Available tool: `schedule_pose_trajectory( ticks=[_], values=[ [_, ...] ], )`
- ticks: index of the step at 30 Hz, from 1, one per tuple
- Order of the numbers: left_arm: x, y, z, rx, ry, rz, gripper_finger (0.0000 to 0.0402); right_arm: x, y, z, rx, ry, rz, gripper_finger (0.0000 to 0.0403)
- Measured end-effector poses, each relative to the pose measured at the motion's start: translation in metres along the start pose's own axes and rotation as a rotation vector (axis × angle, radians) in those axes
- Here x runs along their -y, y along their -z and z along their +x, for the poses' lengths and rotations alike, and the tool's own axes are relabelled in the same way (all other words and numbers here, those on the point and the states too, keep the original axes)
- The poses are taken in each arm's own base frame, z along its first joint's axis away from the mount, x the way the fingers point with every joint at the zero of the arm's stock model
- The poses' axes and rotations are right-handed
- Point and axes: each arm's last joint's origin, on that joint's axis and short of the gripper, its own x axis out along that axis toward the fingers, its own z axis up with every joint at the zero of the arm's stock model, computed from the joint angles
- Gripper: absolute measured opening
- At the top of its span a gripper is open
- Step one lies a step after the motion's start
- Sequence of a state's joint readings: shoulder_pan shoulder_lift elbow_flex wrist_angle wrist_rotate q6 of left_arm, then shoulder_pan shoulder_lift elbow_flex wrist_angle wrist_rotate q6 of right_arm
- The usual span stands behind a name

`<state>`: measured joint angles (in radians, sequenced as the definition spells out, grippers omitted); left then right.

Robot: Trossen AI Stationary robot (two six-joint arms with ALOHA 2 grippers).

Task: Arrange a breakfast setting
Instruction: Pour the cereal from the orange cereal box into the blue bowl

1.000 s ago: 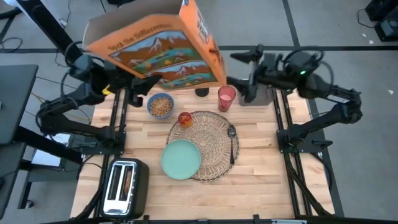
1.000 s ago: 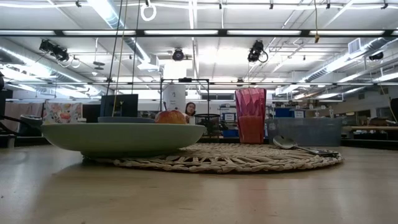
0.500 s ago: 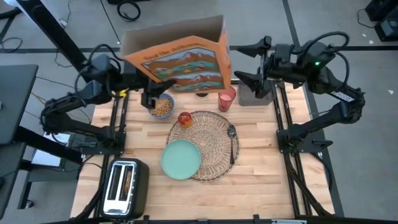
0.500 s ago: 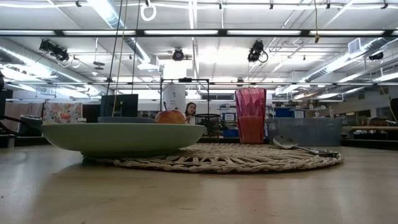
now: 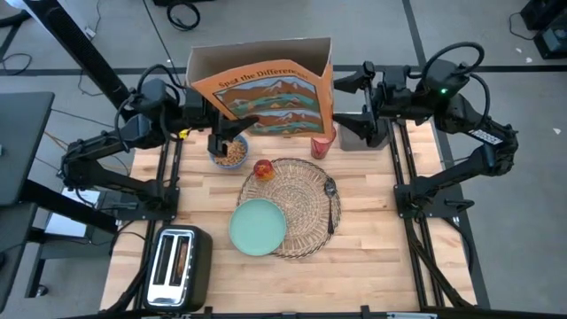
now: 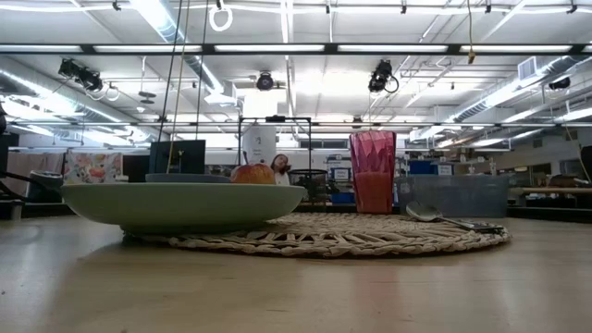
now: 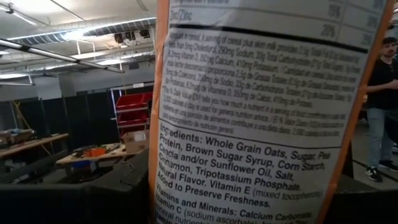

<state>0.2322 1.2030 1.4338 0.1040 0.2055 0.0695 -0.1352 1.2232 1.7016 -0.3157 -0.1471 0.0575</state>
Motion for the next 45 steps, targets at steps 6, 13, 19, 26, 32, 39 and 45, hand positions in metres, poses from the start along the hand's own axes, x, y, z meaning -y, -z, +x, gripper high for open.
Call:
schedule_pose_trajectory(
  ticks=[6, 13, 19, 26, 32, 39, 45],
  values=[
    [0.000, 0.000, 0.000, 0.000, -0.002, -0.003, 0.0237, 0.000, 0.000, 0.000, 0.000, -0.001, -0.009, 0.0400],
    [-0.002, 0.007, 0.006, -0.019, -0.026, -0.006, 0.0235, -0.004, 0.004, 0.005, -0.020, -0.149, -0.013, 0.0400],
    [-0.004, 0.008, 0.005, -0.028, -0.069, 0.003, 0.0234, 0.004, 0.002, 0.002, -0.009, -0.045, 0.017, 0.0400],
    [-0.004, 0.006, 0.006, -0.008, -0.069, -0.002, 0.0234, 0.003, 0.004, 0.005, -0.014, -0.058, -0.068, 0.0400],
    [-0.006, 0.023, 0.019, -0.056, -0.063, -0.026, 0.0234, 0.008, 0.016, 0.022, -0.054, -0.010, -0.070, 0.0396],
    [-0.007, 0.032, 0.027, -0.071, -0.060, -0.032, 0.0234, 0.012, 0.027, 0.036, -0.100, 0.010, -0.059, 0.0315],
    [-0.007, 0.034, 0.026, -0.088, -0.058, -0.023, 0.0236, 0.014, 0.032, 0.039, -0.129, 0.073, -0.075, 0.0214]
  ],
)
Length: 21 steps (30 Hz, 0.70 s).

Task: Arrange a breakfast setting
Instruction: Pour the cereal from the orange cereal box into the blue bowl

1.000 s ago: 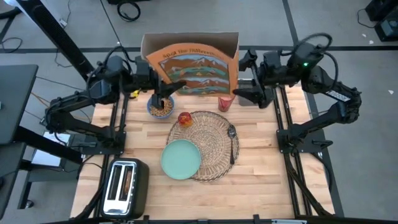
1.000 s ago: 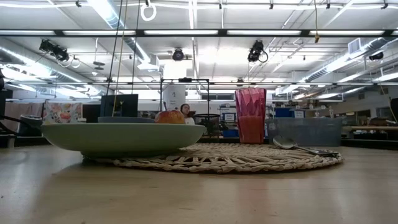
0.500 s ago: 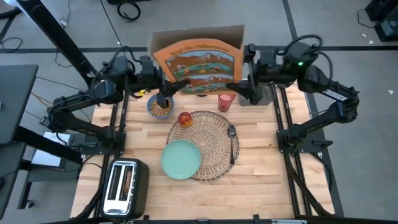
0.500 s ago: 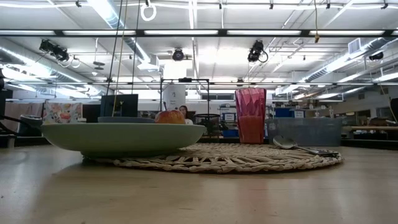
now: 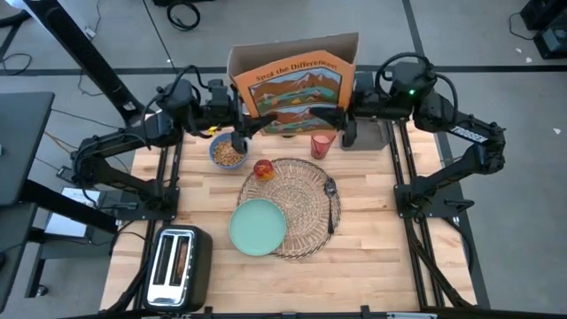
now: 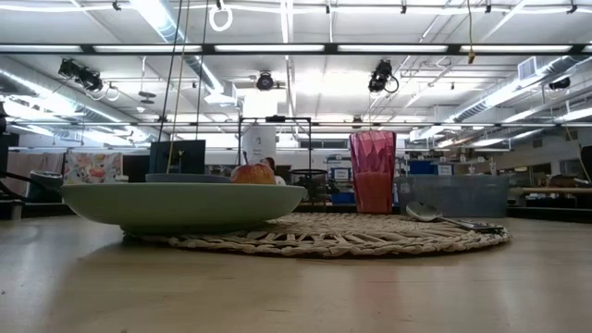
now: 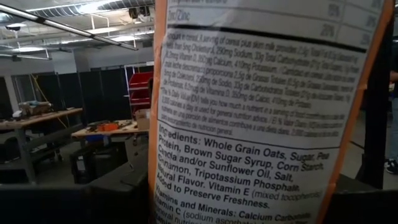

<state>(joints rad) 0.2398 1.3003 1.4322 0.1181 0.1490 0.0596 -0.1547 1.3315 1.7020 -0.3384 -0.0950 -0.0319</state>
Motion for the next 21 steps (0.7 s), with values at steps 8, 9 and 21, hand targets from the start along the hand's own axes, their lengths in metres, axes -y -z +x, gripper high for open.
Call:
schedule_pose_trajectory(
  ticks=[8, 9, 21],
  values=[
    [0.001, -0.003, -0.016, -0.100, -0.003, -0.012, 0.0306, 0.000, 0.007, -0.002, -0.062, 0.037, 0.018, 0.0144],
    [0.001, -0.005, -0.020, -0.115, -0.005, -0.011, 0.0311, 0.000, 0.005, -0.004, -0.056, 0.048, 0.018, 0.0142],
    [0.011, -0.032, -0.100, -0.290, -0.013, -0.071, 0.0318, -0.009, 0.034, -0.036, -0.082, 0.058, 0.063, 0.0138]
  ],
)
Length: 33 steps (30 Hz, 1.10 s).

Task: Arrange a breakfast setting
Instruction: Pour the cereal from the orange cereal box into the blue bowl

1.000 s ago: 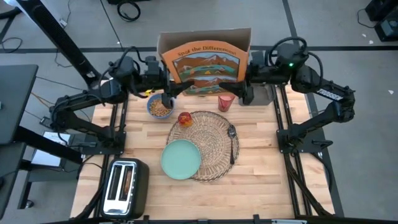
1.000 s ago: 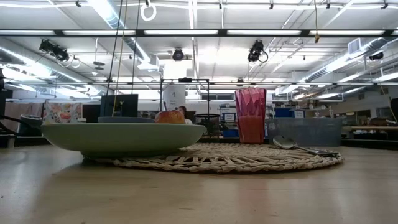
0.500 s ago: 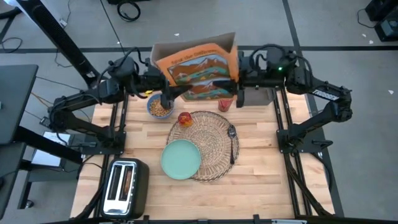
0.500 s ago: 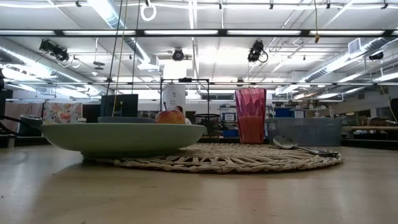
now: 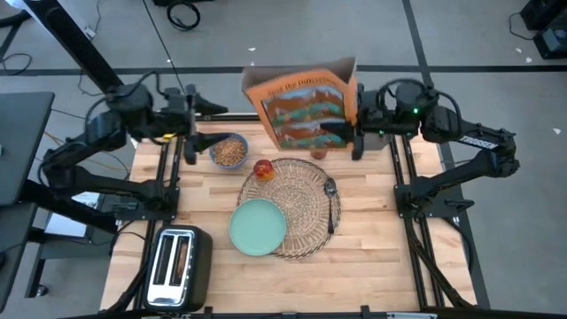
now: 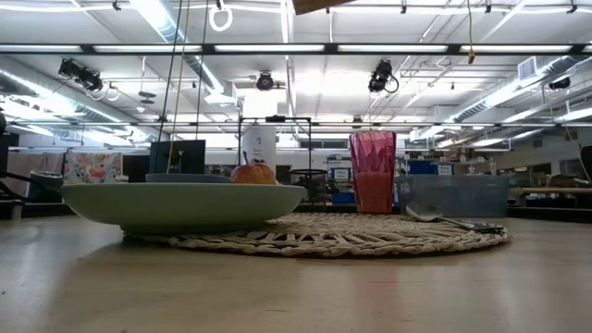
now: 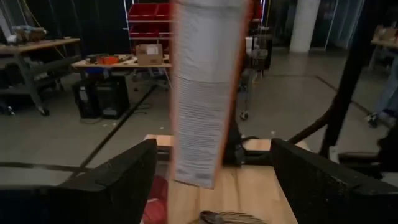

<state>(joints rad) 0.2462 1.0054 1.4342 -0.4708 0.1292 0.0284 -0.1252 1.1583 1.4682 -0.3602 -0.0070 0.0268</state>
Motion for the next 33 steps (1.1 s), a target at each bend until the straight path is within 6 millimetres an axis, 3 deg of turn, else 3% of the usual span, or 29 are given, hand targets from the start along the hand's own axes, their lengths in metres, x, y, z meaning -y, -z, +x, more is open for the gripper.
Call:
schedule_pose_trajectory(
  ticks=[5, 13, 24, 33],
  values=[
    [0.003, -0.007, -0.023, 0.053, 0.004, -0.073, 0.0318, -0.008, 0.041, -0.006, -0.054, -0.142, 0.060, 0.0138],
    [0.004, -0.024, -0.033, 0.231, 0.038, -0.295, 0.0318, -0.035, 0.116, -0.017, -0.079, -0.466, 0.182, 0.0137],
    [0.009, -0.018, -0.008, 0.166, 0.085, -0.392, 0.0318, -0.074, 0.210, -0.044, -0.047, -0.865, 0.146, 0.0137],
    [0.021, -0.013, 0.017, 0.143, 0.105, -0.415, 0.0318, -0.088, 0.279, -0.072, 0.019, -1.055, 0.094, 0.0136]
  ],
)
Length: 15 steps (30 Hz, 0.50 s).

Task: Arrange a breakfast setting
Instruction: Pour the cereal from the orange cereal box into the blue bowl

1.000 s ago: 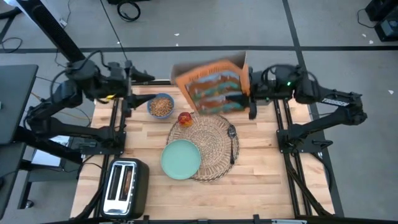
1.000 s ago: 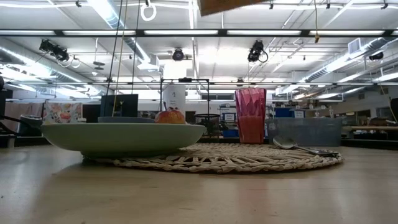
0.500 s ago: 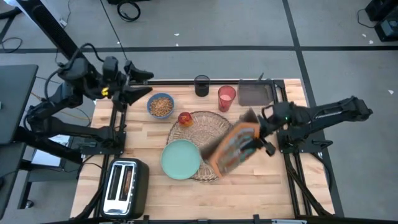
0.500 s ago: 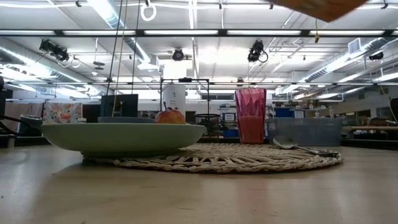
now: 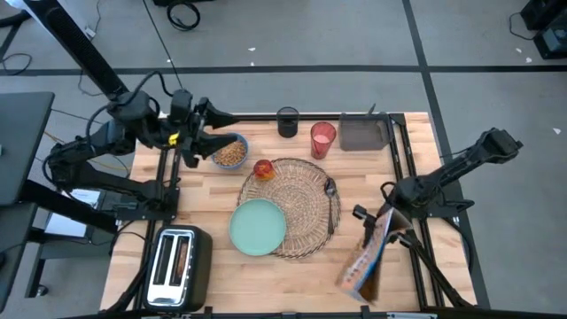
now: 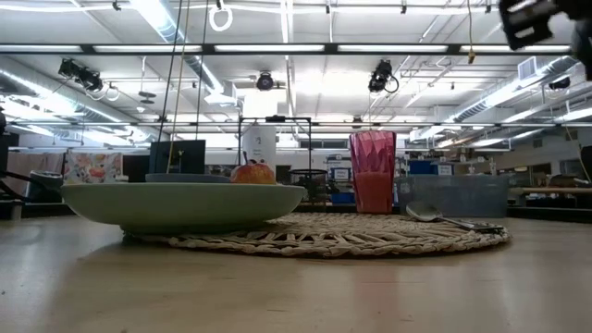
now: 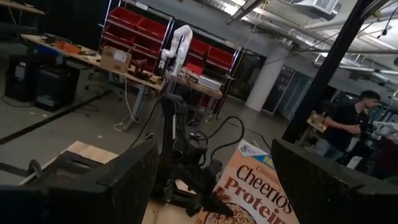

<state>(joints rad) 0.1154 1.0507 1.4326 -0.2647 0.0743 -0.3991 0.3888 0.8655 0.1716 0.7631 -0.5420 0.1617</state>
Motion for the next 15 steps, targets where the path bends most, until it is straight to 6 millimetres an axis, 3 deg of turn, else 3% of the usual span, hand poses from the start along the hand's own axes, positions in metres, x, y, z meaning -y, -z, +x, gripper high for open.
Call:
schedule_pose_trajectory(
  ticks=[15],
  values=[
    [-0.005, 0.020, 0.035, -0.061, -0.043, 0.020, 0.0318, -0.020, 0.051, -0.015, -0.136, -0.131, -0.043, 0.0135]
  ],
)
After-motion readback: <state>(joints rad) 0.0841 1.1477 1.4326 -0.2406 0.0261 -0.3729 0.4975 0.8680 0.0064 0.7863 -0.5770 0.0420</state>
